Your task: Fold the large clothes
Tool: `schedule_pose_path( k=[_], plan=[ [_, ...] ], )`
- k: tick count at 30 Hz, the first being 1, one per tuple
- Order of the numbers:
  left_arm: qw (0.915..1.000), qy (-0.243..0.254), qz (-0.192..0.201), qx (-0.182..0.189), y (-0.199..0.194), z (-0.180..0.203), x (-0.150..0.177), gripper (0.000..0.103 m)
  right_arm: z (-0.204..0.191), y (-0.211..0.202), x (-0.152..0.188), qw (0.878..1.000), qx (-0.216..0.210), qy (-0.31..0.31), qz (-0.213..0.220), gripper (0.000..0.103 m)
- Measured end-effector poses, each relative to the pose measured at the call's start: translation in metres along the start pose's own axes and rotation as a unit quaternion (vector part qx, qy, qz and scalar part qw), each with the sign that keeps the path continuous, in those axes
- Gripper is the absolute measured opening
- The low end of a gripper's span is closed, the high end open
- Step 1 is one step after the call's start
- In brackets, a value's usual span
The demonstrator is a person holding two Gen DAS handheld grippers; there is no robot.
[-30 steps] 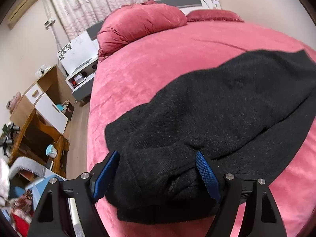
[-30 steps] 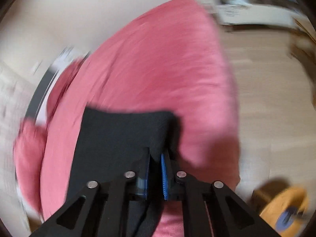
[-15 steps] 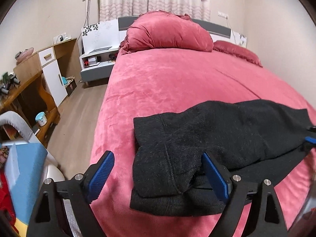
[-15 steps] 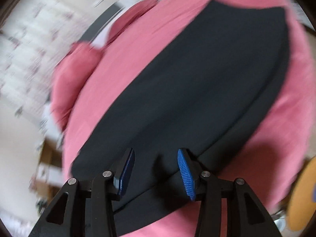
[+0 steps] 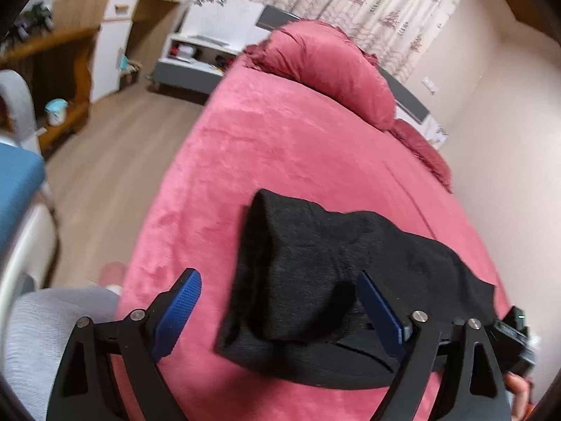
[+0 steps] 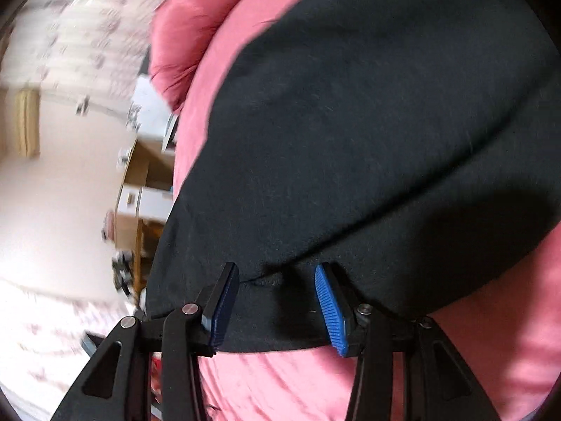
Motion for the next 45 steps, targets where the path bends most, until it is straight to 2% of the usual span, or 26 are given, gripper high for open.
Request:
schedule_pose_path(
  k=[2, 4, 6, 7, 9, 11, 14, 16, 17, 19, 21, 23, 24, 26, 27, 30, 33, 35, 36, 37, 39, 41, 42, 43, 44, 45],
  plan=[
    [0.9997, 0.009, -0.011, 0.018, 0.005, 0.008, 0.003, 0.080, 0.007, -0.005, -0.010, 0.998, -0.023, 0.045, 0.036, 0.047],
    [0.9988, 0.027, -0.027, 0.032, 0.012, 0.018, 0.007, 0.054, 0.021, -0.007, -0.020, 0.994, -0.031, 0.092, 0.059, 0.044],
    [0.9977, 0.049, -0.040, 0.023, 0.019, 0.023, 0.009, 0.049, 0.035, -0.007, -0.020, 0.989, -0.029, 0.127, 0.072, 0.029],
    [0.9972, 0.058, -0.044, 0.020, 0.020, 0.025, 0.009, 0.044, 0.038, -0.006, -0.019, 0.989, -0.022, 0.128, 0.072, 0.011],
    [0.9968, 0.059, -0.045, 0.031, 0.011, 0.032, 0.000, 0.037, 0.031, -0.015, -0.020, 0.990, -0.032, 0.115, 0.076, 0.009],
    [0.9967, 0.041, -0.040, 0.057, -0.011, 0.040, -0.018, 0.035, 0.006, -0.025, -0.026, 0.990, -0.053, 0.093, 0.091, 0.009],
    [0.9946, 0.029, -0.043, 0.090, -0.044, 0.049, -0.032, 0.035, -0.034, -0.071, -0.032, 0.991, -0.071, 0.032, 0.109, 0.008],
    [0.9937, 0.046, -0.051, 0.089, -0.054, 0.048, -0.026, 0.036, -0.048, -0.097, -0.029, 0.991, -0.073, -0.001, 0.108, 0.008],
    [0.9934, 0.058, -0.062, 0.077, -0.051, 0.046, -0.017, 0.036, -0.046, -0.104, -0.022, 0.993, -0.064, -0.014, 0.098, 0.008],
    [0.9922, 0.074, -0.094, 0.037, -0.037, 0.031, 0.010, 0.036, -0.028, -0.100, -0.007, 0.997, -0.033, -0.021, 0.073, 0.008],
    [0.9851, 0.078, -0.153, -0.008, -0.014, 0.009, 0.047, 0.036, 0.014, -0.082, 0.022, 0.999, 0.026, -0.009, 0.030, 0.008],
    [0.9780, 0.072, -0.194, -0.030, -0.001, -0.003, 0.067, 0.037, 0.060, -0.064, 0.043, 0.997, 0.074, 0.019, -0.002, 0.007],
    [0.9778, 0.072, -0.195, -0.027, -0.001, -0.001, 0.065, 0.038, 0.080, -0.058, 0.053, 0.995, 0.088, 0.041, -0.017, 0.007],
    [0.9813, 0.072, -0.178, -0.011, -0.008, 0.005, 0.056, 0.042, 0.096, -0.058, 0.062, 0.994, 0.043, 0.104, -0.011, 0.006],
    [0.9830, 0.067, -0.171, -0.004, -0.010, 0.007, 0.053, 0.048, 0.095, -0.060, 0.059, 0.994, 0.042, 0.101, -0.010, 0.006],
    [0.9857, 0.035, -0.165, 0.005, -0.012, 0.002, 0.047, 0.061, 0.074, -0.074, 0.053, 0.998, 0.063, 0.022, -0.002, 0.007],
    [0.9908, -0.009, -0.134, 0.017, -0.012, -0.005, 0.027, 0.071, 0.054, -0.082, 0.039, 0.999, 0.022, 0.007, 0.028, 0.015],
    [0.9945, -0.038, -0.097, 0.002, -0.009, -0.014, 0.007, 0.078, 0.058, -0.097, 0.034, 0.999, 0.026, 0.014, 0.041, 0.035],
    [0.9947, -0.051, -0.089, -0.007, -0.003, -0.017, 0.000, 0.078, 0.071, -0.104, 0.028, 0.997, 0.041, 0.027, 0.051, 0.036],
    [0.9939, -0.062, -0.091, -0.005, 0.006, -0.017, -0.006, 0.078, 0.078, -0.103, 0.038, 0.996, 0.051, 0.044, 0.060, 0.036],
    [0.9915, -0.073, -0.108, 0.002, 0.024, -0.013, -0.008, 0.078, 0.103, -0.112, 0.023, 0.991, 0.048, 0.092, 0.082, 0.036],
    [0.9888, -0.070, -0.131, -0.014, 0.048, -0.009, -0.005, 0.076, 0.126, -0.122, 0.014, 0.983, 0.018, 0.148, 0.111, 0.035],
    [0.9880, -0.063, -0.139, -0.022, 0.056, -0.008, -0.001, 0.057, 0.135, -0.127, 0.010, 0.978, 0.000, 0.169, 0.125, 0.033],
    [0.9879, -0.052, -0.142, -0.032, 0.063, -0.006, -0.001, 0.036, 0.143, -0.135, 0.004, 0.973, -0.007, 0.178, 0.144, 0.018],
    [0.9885, -0.042, -0.135, -0.053, 0.063, -0.005, -0.004, 0.034, 0.149, -0.146, -0.002, 0.973, 0.018, 0.170, 0.154, 0.008],
    [0.9900, -0.040, -0.125, -0.053, 0.060, -0.001, -0.008, 0.028, 0.150, -0.160, -0.006, 0.974, 0.041, 0.152, 0.166, 0.007]
  ],
)
Point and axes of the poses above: each gripper's, at about its wrist camera, not at the fingertips, and y roughly the way its jaws point, z to its right, x to its underside, the point moved 10 cm from there along y, roughly the way its jaws point, and after that the axes turned 7 degrees about -y, right-handed, at the moved point
